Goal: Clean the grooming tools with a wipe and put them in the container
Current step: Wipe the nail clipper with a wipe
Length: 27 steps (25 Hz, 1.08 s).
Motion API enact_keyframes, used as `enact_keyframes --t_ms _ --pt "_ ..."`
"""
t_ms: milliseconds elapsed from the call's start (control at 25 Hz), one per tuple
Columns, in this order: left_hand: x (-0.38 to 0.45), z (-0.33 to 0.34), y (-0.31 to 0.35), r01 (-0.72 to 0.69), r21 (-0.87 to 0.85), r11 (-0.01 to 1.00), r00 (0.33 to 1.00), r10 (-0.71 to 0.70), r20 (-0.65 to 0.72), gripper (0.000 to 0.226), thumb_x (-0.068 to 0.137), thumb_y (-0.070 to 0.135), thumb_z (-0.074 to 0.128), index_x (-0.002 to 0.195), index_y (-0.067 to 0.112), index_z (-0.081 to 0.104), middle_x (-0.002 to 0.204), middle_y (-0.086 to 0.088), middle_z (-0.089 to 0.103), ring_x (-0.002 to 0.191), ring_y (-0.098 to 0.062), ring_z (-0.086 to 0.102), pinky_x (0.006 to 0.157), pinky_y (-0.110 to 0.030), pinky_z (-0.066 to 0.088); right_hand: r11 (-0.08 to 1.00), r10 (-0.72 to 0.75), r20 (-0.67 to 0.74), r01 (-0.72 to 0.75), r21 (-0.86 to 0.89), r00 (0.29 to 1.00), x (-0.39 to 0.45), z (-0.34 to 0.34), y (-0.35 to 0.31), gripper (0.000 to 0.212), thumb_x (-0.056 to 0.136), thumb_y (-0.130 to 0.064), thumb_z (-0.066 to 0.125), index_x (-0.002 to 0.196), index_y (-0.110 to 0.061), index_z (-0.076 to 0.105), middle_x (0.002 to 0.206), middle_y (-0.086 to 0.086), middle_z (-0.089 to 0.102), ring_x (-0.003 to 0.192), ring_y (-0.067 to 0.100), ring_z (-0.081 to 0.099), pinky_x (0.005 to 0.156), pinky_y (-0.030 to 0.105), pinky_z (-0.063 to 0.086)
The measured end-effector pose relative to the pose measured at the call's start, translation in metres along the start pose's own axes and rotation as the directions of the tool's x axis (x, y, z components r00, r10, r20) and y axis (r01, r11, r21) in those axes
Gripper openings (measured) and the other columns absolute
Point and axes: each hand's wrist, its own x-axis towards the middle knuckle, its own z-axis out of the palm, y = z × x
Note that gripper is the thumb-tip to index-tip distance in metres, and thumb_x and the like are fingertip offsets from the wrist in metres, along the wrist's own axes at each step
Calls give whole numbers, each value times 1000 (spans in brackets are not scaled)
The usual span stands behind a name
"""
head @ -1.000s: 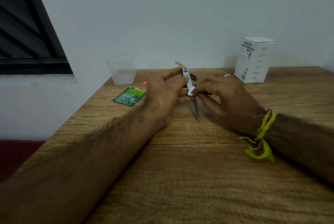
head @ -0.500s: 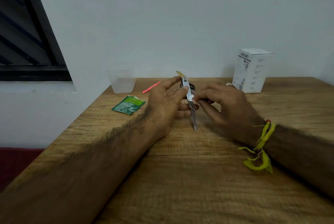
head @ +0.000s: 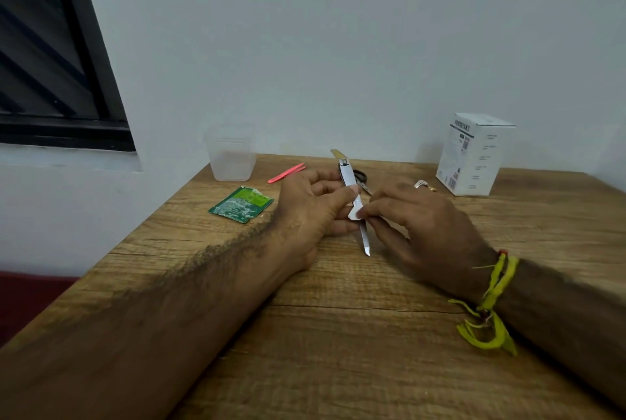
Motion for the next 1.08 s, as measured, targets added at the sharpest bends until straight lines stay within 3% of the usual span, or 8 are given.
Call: enact_keyframes --t_ms 160,400,720,1080 --pt "-2 0 1 -17 36 999 1000 17 -7 31 85 0 76 113 2 63 94 -15 75 61 -19 73 50 -29 57 995 -29 37 33 -93 999 1 0 -2 15 89 -11 67 102 -10 73 99 6 69 81 28 64 67 41 53" --pt "-1 0 0 -32 51 998 999 33 -28 26 86 -2 75 110 1 63 91 -15 74 56 -17 71 49 -29 57 984 -96 46 102 -148 994 1 -2 -3 14 86 -4 70 98 -9 74 99 8 70 77 30 66 66 37 49" --pt "0 -1 0 -49 79 996 999 51 -19 18 85 -4 75 95 8 65 77 -8 72 52 -15 70 46 -27 55 991 -60 80 69 -115 995 0 1 -1 15 90 -8 65 102 -10 73 101 8 69 83 32 65 70 41 50" --pt "0 0 -1 -35 61 998 999 36 -28 19 85 -5 74 98 4 64 88 -16 74 55 -19 72 47 -29 57 998 -37 101 42 -46 994 -2 -3 -7 14 86 -8 69 99 -11 74 102 5 69 86 28 66 69 43 53"
